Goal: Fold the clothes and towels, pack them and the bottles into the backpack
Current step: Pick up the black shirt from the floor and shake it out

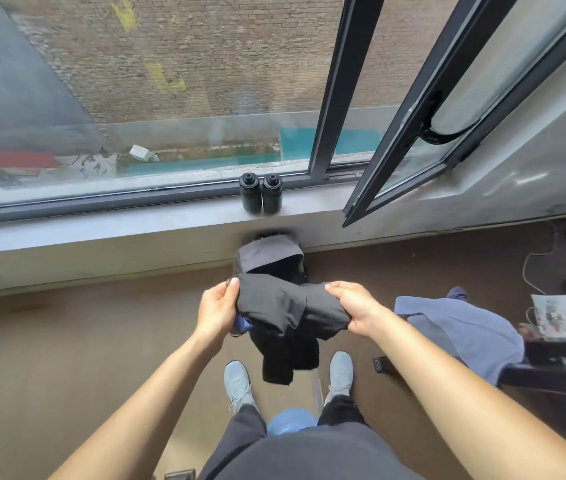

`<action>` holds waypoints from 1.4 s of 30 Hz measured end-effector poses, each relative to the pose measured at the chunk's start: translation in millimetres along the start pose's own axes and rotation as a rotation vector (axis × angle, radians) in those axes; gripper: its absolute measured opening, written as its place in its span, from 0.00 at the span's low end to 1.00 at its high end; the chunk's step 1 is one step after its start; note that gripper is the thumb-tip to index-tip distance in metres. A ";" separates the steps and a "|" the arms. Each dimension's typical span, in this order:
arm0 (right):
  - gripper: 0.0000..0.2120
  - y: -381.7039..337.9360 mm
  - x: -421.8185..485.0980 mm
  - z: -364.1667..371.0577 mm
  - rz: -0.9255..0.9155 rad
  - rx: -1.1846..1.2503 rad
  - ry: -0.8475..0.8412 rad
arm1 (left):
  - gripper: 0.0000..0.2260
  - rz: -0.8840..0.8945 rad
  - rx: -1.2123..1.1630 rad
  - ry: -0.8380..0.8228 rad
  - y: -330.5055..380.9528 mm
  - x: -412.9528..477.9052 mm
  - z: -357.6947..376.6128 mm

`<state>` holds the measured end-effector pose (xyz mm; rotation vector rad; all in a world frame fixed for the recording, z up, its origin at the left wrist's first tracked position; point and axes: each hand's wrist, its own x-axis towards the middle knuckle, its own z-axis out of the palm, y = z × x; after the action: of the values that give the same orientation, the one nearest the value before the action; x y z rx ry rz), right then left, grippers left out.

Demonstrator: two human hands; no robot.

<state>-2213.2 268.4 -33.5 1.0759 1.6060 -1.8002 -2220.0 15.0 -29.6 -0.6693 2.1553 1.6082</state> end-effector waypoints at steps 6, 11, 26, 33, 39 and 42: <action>0.32 -9.5 4.6 -29.6 -0.263 -0.918 -0.105 | 0.15 -0.247 -0.236 0.114 15.8 31.9 -14.2; 0.48 -10.0 12.0 -38.9 -0.372 -1.208 -0.128 | 0.21 -0.573 -0.618 -0.009 37.7 36.7 -27.6; 0.21 44.0 4.0 75.1 -0.402 -0.411 -0.126 | 0.28 -0.532 -1.087 -0.424 91.6 -9.1 -20.3; 0.05 11.3 -3.6 65.7 -0.394 -0.165 0.020 | 0.28 -0.466 -0.877 -0.172 79.0 1.3 -58.7; 0.09 -41.9 -10.3 8.5 -0.651 -0.425 0.088 | 0.18 -0.297 -0.200 0.172 10.3 41.7 -64.0; 0.09 -62.5 -23.9 3.0 -0.737 -0.532 0.075 | 0.23 -0.211 0.187 0.180 -15.6 51.4 -62.0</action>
<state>-2249.9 273.7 22.3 0.3160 2.5552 -1.5533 -2253.8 -56.1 -52.8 -0.9765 2.2377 1.2633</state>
